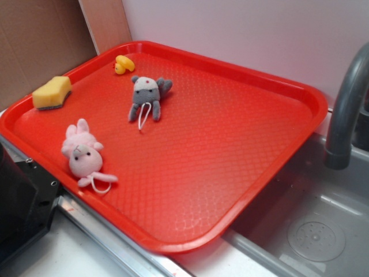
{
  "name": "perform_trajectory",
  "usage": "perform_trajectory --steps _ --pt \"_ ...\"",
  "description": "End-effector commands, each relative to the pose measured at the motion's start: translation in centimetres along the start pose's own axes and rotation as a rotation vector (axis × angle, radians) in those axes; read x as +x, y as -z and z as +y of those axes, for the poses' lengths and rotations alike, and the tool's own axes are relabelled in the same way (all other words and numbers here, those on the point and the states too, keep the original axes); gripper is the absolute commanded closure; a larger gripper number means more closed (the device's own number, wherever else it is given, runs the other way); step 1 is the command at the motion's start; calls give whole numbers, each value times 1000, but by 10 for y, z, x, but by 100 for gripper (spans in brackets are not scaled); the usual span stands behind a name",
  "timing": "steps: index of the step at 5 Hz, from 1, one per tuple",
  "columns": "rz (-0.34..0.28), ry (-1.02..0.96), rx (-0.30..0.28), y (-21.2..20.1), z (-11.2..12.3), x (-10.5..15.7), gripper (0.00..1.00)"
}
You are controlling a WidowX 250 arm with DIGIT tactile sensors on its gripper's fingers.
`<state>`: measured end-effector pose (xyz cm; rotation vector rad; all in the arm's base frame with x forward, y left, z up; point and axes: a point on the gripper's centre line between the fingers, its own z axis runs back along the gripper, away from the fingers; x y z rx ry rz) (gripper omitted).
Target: Grab the green sponge.
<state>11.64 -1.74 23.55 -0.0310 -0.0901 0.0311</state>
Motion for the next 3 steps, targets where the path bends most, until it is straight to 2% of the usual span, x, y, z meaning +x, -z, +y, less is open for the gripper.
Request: perform_trajectory --steps 1,2,3 --pt "0 0 0 0 0 0 0" --pt "42 -208 -26 30 38 12 0" --pt "14 -454 17 40 75 28 0"
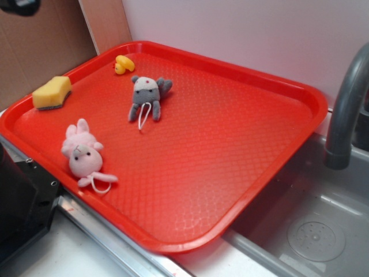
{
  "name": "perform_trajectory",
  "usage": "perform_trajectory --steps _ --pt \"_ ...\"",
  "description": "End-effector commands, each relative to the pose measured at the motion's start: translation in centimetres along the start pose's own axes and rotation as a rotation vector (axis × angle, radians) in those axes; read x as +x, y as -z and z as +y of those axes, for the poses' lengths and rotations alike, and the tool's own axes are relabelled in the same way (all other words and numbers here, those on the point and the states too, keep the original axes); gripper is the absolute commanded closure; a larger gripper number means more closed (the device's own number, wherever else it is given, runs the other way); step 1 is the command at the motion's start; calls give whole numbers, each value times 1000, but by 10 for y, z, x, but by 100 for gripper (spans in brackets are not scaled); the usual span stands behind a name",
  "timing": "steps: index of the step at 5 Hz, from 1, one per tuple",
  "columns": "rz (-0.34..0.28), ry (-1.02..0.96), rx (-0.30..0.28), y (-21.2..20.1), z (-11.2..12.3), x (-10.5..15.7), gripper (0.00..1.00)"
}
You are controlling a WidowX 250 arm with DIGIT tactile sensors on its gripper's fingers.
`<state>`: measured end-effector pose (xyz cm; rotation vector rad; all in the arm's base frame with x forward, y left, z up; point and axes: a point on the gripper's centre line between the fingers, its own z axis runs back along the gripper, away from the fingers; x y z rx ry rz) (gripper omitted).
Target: Grab the green sponge.
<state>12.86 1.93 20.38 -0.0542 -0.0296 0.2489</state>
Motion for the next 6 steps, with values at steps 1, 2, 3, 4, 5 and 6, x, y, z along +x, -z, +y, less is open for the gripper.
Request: perform_trajectory --steps 1,2,3,4,5,6 --pt "-22 -490 -37 38 82 42 0" --pt "-22 -490 -37 38 82 42 0" --pt "-22 -490 -37 38 82 42 0" --pt "-22 -490 -37 38 82 42 0" --pt "-43 -682 -18 69 96 64 0" --pt "-30 -428 64 91 114 76 0"
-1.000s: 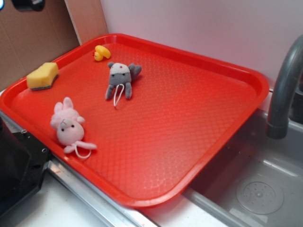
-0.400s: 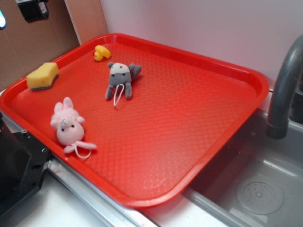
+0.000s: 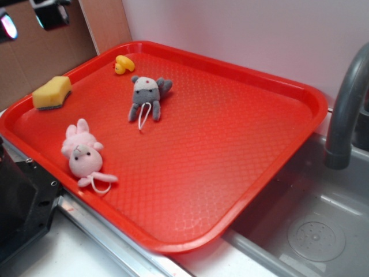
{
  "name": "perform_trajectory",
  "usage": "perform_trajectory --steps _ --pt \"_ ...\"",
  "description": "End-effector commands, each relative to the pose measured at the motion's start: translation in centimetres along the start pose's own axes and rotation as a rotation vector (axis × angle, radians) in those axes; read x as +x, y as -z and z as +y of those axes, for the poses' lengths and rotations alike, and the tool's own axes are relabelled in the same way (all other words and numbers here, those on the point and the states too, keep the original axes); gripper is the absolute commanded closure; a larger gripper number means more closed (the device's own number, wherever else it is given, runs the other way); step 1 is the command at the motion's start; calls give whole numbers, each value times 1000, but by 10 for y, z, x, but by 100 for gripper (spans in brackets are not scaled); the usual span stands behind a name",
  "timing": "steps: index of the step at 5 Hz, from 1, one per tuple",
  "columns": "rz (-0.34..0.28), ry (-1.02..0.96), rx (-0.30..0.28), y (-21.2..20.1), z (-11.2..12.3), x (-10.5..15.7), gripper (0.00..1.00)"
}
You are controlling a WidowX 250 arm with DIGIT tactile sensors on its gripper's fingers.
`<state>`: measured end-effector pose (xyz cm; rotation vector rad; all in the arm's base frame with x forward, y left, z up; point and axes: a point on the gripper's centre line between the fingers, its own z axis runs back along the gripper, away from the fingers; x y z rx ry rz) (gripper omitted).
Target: Grab the green sponge.
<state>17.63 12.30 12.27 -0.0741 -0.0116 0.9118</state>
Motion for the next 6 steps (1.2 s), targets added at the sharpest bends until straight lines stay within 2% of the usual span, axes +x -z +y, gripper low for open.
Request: perform_trajectory --steps 1,2,3,4,6 --pt "-43 444 140 41 14 34 0" --pt "-33 559 246 62 35 -3 0" --pt "-14 607 217 79 36 1 0" --pt "37 630 231 91 42 -6 0" --pt "15 645 212 82 33 0 0"
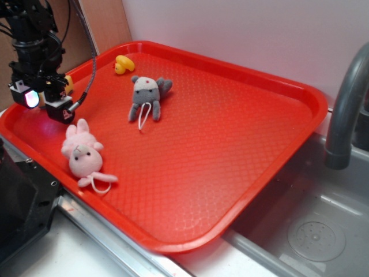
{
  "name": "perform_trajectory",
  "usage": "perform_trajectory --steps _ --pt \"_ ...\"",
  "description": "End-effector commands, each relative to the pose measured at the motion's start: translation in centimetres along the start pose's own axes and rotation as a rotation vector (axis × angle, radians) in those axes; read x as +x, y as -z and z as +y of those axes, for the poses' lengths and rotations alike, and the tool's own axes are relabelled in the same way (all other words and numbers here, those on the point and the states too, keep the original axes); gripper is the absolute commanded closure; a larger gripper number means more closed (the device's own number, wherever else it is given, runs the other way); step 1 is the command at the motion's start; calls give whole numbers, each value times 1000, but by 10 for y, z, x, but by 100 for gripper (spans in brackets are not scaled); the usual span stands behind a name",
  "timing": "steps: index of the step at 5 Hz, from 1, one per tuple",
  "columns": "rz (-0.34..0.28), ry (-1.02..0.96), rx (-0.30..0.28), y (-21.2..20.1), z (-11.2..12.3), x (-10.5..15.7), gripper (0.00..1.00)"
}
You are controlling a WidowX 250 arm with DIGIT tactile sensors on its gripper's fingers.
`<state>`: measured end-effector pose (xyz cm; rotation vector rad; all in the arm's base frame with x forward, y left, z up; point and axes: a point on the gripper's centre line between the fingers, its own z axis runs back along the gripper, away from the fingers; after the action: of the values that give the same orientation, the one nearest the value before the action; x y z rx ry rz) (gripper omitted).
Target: Grab the green sponge.
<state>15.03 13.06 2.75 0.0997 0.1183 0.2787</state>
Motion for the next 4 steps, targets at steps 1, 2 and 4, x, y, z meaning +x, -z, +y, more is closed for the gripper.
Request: perform_trajectory --steps 1,2,4 --pt "-49 11 11 -11 7 4 0" --pt "-49 11 11 -11 7 4 0" --pt "-136 -54 -39 -55 23 14 0"
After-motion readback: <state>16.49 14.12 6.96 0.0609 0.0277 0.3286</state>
